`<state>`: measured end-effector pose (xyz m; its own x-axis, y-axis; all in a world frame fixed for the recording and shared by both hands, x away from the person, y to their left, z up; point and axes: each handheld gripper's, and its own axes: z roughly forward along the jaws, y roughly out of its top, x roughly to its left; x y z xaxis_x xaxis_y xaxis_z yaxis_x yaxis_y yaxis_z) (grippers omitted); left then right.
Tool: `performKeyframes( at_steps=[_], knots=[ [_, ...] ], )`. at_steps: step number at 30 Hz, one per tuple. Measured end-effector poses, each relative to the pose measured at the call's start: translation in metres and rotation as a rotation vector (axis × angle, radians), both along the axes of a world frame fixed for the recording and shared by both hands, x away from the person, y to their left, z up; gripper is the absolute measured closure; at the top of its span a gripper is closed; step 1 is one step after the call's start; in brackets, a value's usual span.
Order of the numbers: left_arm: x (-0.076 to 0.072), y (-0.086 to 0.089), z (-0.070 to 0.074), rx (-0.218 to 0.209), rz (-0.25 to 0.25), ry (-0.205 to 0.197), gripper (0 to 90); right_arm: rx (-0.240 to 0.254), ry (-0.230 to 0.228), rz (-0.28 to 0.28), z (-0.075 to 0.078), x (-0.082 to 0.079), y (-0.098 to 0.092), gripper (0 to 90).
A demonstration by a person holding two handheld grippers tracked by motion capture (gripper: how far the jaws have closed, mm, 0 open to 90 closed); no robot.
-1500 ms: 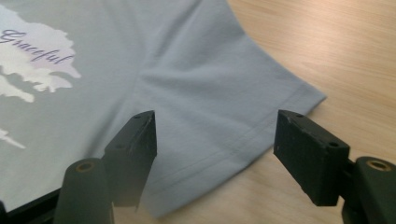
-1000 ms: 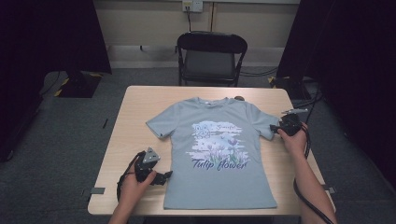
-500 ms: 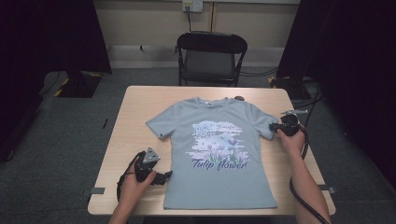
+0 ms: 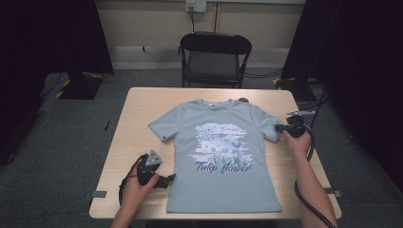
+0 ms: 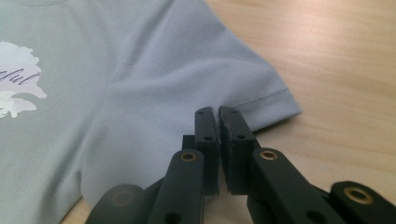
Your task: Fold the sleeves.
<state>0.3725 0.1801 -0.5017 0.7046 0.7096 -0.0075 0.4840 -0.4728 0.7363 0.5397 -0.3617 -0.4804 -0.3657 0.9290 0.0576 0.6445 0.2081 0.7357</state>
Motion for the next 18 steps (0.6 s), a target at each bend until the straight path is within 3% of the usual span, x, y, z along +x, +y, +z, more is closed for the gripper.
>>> performKeyframes(
  at_steps=[5,10,18],
  knots=[
    [0.000,0.000,0.000,0.000,0.000,0.000,11.3,-0.011,-0.028,0.024,0.009,-0.002,0.004,86.1],
    [0.000,0.000,0.000,0.000,0.000,0.000,11.3,0.017,-0.051,0.046,0.016,-0.004,0.011,86.1],
    [0.000,0.000,0.000,-0.001,0.000,0.000,11.3,-0.011,-0.082,0.100,0.027,-0.005,0.027,86.2]
  ],
)
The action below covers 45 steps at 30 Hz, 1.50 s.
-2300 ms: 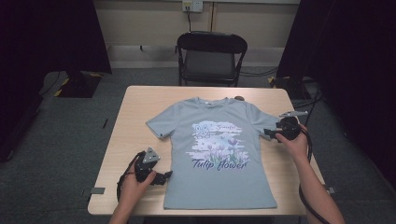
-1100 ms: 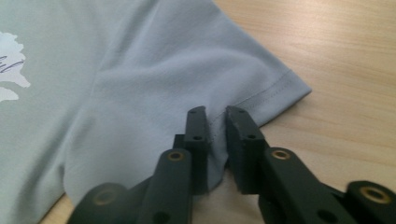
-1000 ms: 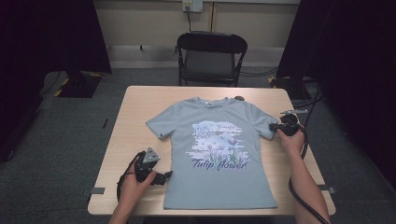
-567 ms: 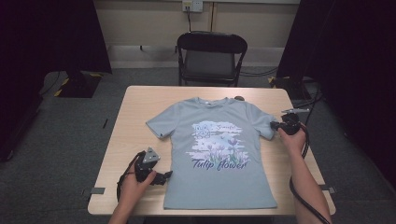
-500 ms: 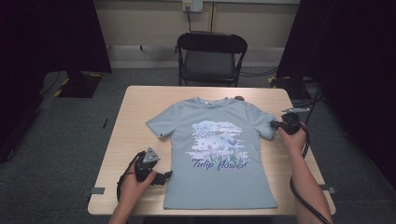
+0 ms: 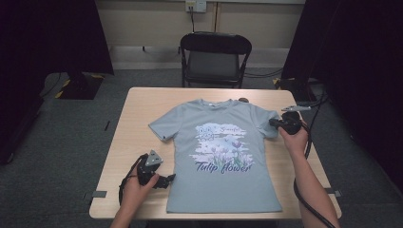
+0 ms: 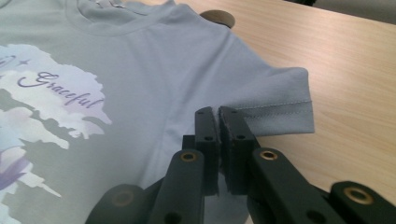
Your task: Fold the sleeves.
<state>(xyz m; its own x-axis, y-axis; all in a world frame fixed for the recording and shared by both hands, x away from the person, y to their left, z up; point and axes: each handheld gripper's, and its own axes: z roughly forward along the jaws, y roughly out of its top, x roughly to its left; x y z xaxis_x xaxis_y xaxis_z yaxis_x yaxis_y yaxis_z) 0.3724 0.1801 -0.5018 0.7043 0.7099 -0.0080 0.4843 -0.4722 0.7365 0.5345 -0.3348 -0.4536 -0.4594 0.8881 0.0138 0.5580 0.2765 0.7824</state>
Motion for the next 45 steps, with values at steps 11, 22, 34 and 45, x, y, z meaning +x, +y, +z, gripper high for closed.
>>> performKeyframes(
  at_steps=[11,22,34,45],
  knots=[
    [0.000,0.000,0.000,0.000,0.000,0.000,11.3,-0.011,-0.024,0.051,0.013,-0.002,0.018,86.1],
    [0.000,0.000,0.000,0.001,-0.001,0.000,11.3,-0.006,-0.041,0.113,0.021,-0.004,0.044,86.1],
    [0.001,0.000,0.000,0.001,-0.004,0.002,10.5,0.021,-0.021,0.224,0.008,-0.004,0.094,74.0],
    [0.001,-0.001,0.000,0.002,-0.005,0.003,10.3,0.056,-0.019,0.151,0.013,-0.009,0.081,30.1]
  ],
)
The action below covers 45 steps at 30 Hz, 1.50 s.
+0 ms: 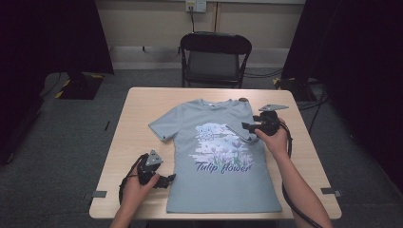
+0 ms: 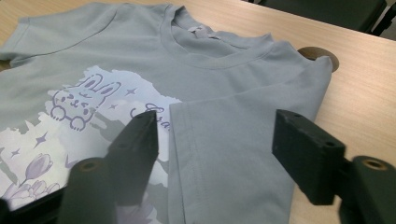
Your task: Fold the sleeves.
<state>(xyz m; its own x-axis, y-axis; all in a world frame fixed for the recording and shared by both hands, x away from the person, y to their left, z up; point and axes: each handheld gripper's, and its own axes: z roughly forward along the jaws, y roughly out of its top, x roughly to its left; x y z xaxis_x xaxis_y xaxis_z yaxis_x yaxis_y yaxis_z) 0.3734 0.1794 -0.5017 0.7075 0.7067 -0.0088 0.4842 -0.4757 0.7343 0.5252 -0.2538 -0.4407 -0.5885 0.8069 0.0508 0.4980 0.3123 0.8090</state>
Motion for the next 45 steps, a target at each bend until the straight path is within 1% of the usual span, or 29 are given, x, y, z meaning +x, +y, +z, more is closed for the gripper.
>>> performKeyframes(
  at_steps=[3,5,11,17,22,24,25,27,28,31,32,35,36,39,41,45],
  knots=[
    [0.000,0.000,0.000,0.000,0.000,0.000,10.3,0.008,0.002,-0.001,-0.003,-0.004,-0.002,25.5],
    [0.000,0.000,0.000,0.000,0.000,0.000,10.3,0.000,0.003,0.001,-0.004,-0.006,-0.002,22.7],
    [0.000,0.000,0.000,0.000,0.000,0.000,10.3,-0.004,-0.005,0.000,-0.004,-0.014,-0.003,17.3],
    [0.000,0.000,0.000,0.000,0.000,0.000,10.3,-0.007,-0.012,0.005,-0.005,-0.021,-0.006,14.4],
    [0.000,0.000,0.000,-0.001,0.000,0.000,10.3,-0.006,-0.011,0.007,-0.007,-0.025,-0.009,13.4],
    [0.000,0.000,0.000,0.000,0.000,0.000,10.3,0.008,-0.009,0.009,-0.008,-0.026,-0.010,13.0],
    [0.000,0.000,0.000,0.000,0.000,0.000,10.3,0.007,-0.007,0.009,-0.009,-0.027,-0.011,12.6],
    [0.000,0.000,0.000,-0.001,0.000,0.000,10.4,0.004,-0.010,0.009,-0.009,-0.029,-0.012,12.2],
    [0.000,0.000,0.000,0.000,0.000,0.000,10.3,0.008,-0.019,0.008,-0.009,-0.031,-0.013,12.0],
    [0.000,0.000,0.000,0.000,0.000,0.000,10.3,0.013,-0.009,0.009,-0.009,-0.032,-0.017,11.6],
    [0.000,0.000,0.000,0.000,0.000,0.000,10.3,0.015,-0.012,0.007,-0.009,-0.033,-0.018,11.6],
    [0.000,0.000,0.000,0.000,0.000,0.000,10.3,0.012,-0.007,0.013,-0.010,-0.035,-0.021,11.6],
    [0.000,0.000,0.000,-0.001,0.000,0.000,10.3,0.010,-0.012,0.016,-0.010,-0.036,-0.022,11.6],
    [0.000,0.000,0.000,0.000,0.000,0.000,10.3,0.016,-0.008,0.025,-0.009,-0.038,-0.024,11.6],
    [0.000,0.000,0.000,-0.001,0.000,0.000,10.3,0.007,-0.004,0.034,-0.008,-0.040,-0.025,11.6],
    [0.000,0.000,0.000,-0.001,0.000,0.000,10.3,0.004,-0.002,0.047,-0.007,-0.043,-0.026,11.6]
  ],
)
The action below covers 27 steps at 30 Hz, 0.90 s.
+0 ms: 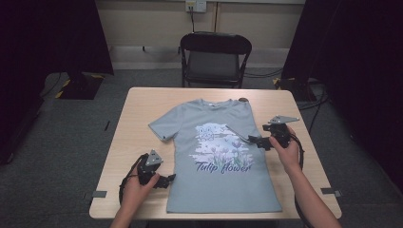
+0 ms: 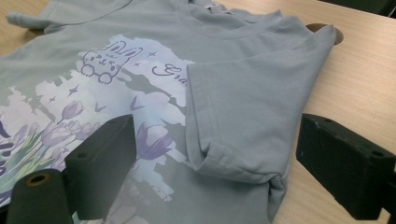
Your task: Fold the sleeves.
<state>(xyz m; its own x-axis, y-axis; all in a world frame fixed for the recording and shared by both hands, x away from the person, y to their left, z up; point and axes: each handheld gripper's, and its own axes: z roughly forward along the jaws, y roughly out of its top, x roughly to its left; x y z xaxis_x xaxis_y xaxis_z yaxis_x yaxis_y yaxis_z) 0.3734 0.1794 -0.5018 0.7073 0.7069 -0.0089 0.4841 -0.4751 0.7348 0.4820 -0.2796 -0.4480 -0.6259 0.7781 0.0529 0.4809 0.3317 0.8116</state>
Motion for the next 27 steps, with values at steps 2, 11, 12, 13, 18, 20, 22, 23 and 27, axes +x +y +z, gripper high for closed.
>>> performKeyframes(
  at_steps=[2,11,12,13,18,20,22,23,27],
  knots=[
    [0.000,0.000,0.000,0.000,0.000,0.000,10.3,-0.006,0.000,0.009,-0.001,-0.001,0.000,11.6],
    [0.000,0.000,0.000,0.000,0.000,0.000,10.3,-0.008,0.000,0.021,-0.003,-0.009,-0.003,11.6],
    [0.000,0.000,0.000,0.000,0.000,0.000,10.3,-0.007,0.000,0.020,-0.003,-0.010,-0.003,11.6],
    [0.000,0.000,0.000,0.000,0.000,0.000,10.3,-0.003,-0.003,0.022,-0.003,-0.011,-0.004,11.6],
    [0.000,0.000,0.000,0.000,0.000,0.000,10.3,0.001,-0.004,0.026,-0.004,-0.016,-0.007,11.6],
    [0.000,0.000,0.000,0.000,0.000,0.000,10.3,0.003,-0.004,0.028,-0.005,-0.018,-0.008,11.6],
    [0.000,0.000,0.000,0.000,0.000,0.000,10.3,0.003,-0.004,0.028,-0.005,-0.020,-0.009,11.6],
    [0.000,0.000,0.000,0.000,0.000,0.000,10.3,0.006,-0.004,0.029,-0.006,-0.021,-0.009,11.6],
    [0.000,0.000,0.000,0.000,0.000,0.000,10.3,0.008,0.000,0.039,-0.008,-0.025,-0.011,11.6]
  ],
)
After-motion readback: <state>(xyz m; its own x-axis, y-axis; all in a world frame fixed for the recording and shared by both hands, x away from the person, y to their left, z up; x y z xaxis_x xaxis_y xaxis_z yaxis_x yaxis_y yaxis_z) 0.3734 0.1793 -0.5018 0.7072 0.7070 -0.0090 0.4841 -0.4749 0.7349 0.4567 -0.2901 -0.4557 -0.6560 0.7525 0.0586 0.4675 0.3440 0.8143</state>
